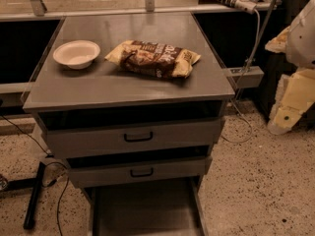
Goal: Place brown chip bag into bottom drawer
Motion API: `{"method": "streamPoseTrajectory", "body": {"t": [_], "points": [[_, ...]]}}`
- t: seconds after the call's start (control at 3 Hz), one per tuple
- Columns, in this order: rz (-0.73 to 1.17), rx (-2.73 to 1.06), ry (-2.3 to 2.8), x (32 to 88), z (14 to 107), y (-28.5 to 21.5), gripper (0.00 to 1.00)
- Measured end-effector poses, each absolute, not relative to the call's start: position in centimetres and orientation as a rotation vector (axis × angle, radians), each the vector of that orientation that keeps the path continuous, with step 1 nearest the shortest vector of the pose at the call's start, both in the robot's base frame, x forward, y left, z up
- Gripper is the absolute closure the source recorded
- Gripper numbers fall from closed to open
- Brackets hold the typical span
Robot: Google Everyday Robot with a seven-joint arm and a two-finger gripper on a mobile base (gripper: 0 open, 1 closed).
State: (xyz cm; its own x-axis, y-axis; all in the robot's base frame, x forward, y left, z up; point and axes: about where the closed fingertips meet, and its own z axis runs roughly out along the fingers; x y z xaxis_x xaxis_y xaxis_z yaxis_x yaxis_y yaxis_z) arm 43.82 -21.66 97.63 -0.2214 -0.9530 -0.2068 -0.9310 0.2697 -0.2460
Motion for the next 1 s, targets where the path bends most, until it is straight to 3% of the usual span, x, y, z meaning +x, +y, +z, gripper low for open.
{"method": "streamPoseTrajectory", "body": {"t": [0.33, 1.0], "points": [[-0.099, -1.724, 2.231, 43.8, 97.6, -21.7, 0.0], [-0.07, -1.718, 2.109, 50.6, 97.0, -16.6, 0.0]]}}
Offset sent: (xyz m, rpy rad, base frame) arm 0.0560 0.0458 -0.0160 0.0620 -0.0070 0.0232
